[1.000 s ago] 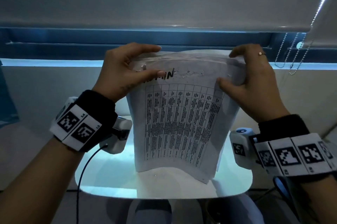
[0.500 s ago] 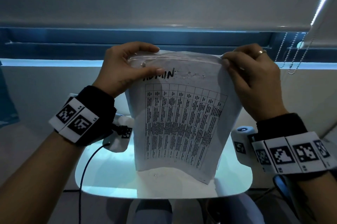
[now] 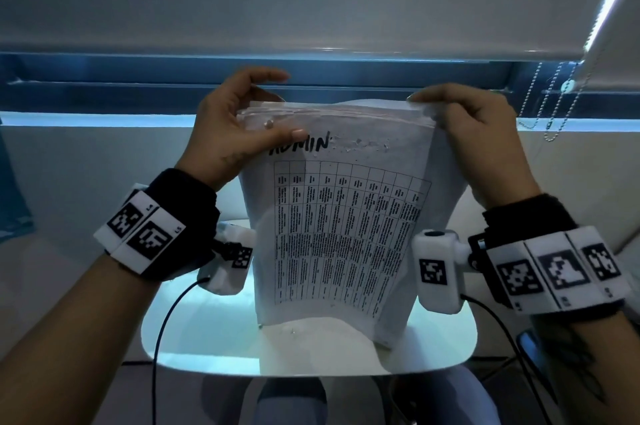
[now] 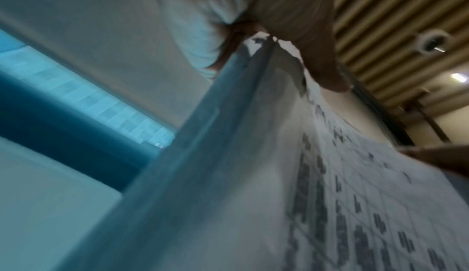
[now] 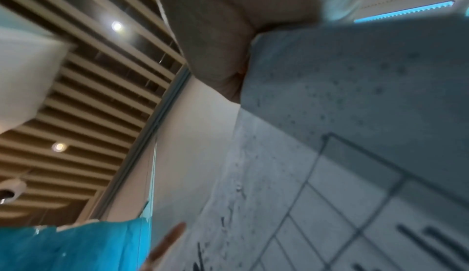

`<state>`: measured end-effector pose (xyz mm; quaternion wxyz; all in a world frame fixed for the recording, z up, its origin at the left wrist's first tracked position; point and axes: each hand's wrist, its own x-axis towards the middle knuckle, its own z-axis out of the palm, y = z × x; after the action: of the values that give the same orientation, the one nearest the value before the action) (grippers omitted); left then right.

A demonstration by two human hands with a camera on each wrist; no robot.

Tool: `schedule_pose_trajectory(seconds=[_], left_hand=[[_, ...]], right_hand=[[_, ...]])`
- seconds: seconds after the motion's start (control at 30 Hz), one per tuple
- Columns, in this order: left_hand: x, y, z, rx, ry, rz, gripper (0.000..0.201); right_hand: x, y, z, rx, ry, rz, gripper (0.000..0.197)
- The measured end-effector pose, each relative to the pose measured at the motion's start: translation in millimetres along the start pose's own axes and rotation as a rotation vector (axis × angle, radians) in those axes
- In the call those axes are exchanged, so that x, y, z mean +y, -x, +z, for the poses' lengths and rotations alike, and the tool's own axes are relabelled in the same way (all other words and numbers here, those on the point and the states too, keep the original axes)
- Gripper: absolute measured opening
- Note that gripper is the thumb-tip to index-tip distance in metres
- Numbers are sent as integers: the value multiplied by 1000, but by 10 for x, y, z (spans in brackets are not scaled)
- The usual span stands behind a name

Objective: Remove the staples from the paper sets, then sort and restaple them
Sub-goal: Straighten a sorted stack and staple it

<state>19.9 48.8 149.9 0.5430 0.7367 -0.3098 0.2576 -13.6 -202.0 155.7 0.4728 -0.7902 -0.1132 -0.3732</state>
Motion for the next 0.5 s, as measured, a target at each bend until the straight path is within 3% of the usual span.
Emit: schedule_pose_trajectory(seconds=[0.17, 0.2, 0.27, 0.37, 0.43, 0.5], left_hand=[[-323, 167, -2, -15, 314, -269, 99], [-392, 250, 40, -59, 330, -328, 99], [-476, 380, 138, -82, 298, -415, 80], [-494, 412, 229, -18, 306, -421, 48], [-476, 387, 243, -22, 323, -400, 46], [-462, 388, 245, -35, 354, -407, 44]], right_hand=[[-24, -59, 2, 2, -82, 74, 26], [-20, -49, 18, 3, -66, 56, 22], [-21, -12, 29, 39, -67, 17, 17], [173, 114, -20, 7, -367, 126, 57], [404, 267, -17, -93, -600, 225, 93], [537, 395, 20, -181, -642, 271, 100]])
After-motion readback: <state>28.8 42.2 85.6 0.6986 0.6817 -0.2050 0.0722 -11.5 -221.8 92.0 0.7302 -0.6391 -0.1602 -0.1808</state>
